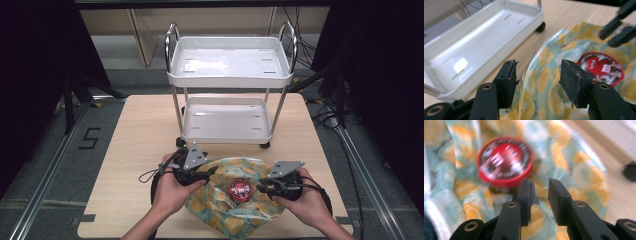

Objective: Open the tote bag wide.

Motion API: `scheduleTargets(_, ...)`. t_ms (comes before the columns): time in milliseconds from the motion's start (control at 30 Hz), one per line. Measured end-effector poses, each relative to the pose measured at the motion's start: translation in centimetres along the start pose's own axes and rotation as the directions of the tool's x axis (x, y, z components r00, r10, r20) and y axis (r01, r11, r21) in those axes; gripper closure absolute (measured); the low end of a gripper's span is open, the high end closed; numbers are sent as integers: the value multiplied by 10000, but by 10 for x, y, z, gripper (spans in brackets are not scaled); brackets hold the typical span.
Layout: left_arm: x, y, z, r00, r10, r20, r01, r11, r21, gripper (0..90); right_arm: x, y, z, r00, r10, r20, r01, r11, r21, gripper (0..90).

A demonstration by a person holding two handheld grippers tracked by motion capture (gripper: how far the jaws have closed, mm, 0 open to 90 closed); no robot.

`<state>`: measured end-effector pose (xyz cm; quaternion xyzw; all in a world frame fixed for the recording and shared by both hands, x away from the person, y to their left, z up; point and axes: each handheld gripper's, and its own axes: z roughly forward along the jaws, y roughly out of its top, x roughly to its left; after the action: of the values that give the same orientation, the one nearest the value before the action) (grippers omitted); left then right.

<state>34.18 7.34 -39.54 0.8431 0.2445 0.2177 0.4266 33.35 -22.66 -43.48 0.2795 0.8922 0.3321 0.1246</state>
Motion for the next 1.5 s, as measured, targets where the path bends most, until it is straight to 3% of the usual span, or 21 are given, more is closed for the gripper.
scheduleTargets(67,-8,2,-2,9976,246,640,-251,9997,72,516,-3,4,1,10000,74,62,-73,9999,-146,729)
scheduleTargets(100,-14,2,1,9930,396,1110,-416,9990,154,535,-4,6,4,9999,-40,138,45,9992,-388,736)
scheduleTargets(167,-26,-4,10,9791,518,1965,-665,9954,691,558,-2,10,7,9998,183,-45,-184,9994,-303,750)
scheduleTargets(233,-35,-14,21,9651,657,2536,-1069,9826,1519,575,-3,13,11,9998,-103,-149,100,9998,-178,766)
scheduleTargets(333,-45,-31,34,9589,606,2771,-1283,9640,2329,611,-6,12,21,9998,-181,-103,179,9998,-118,786)
scheduleTargets(367,-46,-35,36,9555,772,2848,-1563,9511,2666,618,-8,12,22,9996,-217,-159,219,9997,119,790)
scheduleTargets(433,-48,-43,41,9524,637,2983,-1542,9443,2909,635,-10,10,29,9997,-142,-187,145,9997,172,793)
scheduleTargets(567,-50,-53,47,9532,527,2976,-1546,9312,3301,648,-12,6,39,9995,274,-174,-267,9988,413,795)
scheduleTargets(700,-50,-55,49,9534,563,2965,-1556,9335,3230,639,-18,3,47,9996,266,-50,-263,9983,522,794)
scheduleTargets(767,-49,-51,47,9500,860,3002,-1782,9387,2950,601,-19,2,49,9996,251,-134,-241,9971,721,788)
scheduleTargets(833,-46,-45,42,9506,1053,2921,-1800,9534,2422,550,-18,1,51,9989,435,-193,-423,9974,584,773)
scheduleTargets(867,-47,-42,40,9539,1015,2825,-1617,9666,1990,532,-18,1,50,9989,432,-157,-423,9977,525,767)
scheduleTargets(1000,-41,-29,30,9522,1100,2848,-1428,9850,969,521,-18,7,38,10000,91,38,-91,9999,146,809)
scheduleTargets(1033,-38,-26,28,9553,1063,2758,-1282,9898,624,522,-17,8,37,9999,52,138,-51,9999,-86,826)
scheduleTargets(1133,-27,-19,30,9633,1505,2221,-1616,9863,323,536,-18,13,31,9995,-167,264,180,9985,-517,849)
scheduleTargets(1200,-21,-17,36,9718,1539,1789,-1634,9858,395,536,-17,13,33,9995,-253,213,261,9989,-394,861)
scheduleTargets(1233,-17,-17,40,9705,1741,1669,-1861,9808,589,538,-16,12,36,9994,-262,224,269,9990,-354,871)
scheduleTargets(1300,-14,-19,48,9735,1666,1566,-1817,9794,875,571,-15,10,40,9994,-333,104,334,9994,-30,882)
scheduleTargets(1400,-10,-26,60,9686,1937,1561,-2201,9597,1747,674,-12,7,48,9995,-302,-24,303,9990,326,887)
scheduleTargets(1467,-8,-32,67,9720,1682,1641,-2014,9561,2129,739,-10,4,53,9992,-388,-7,389,9991,196,887)
scheduleTargets(1500,-8,-34,69,9708,1650,1739,-2033,9510,2329,765,-12,3,53,9984,-556,-116,560,9974,449,887)
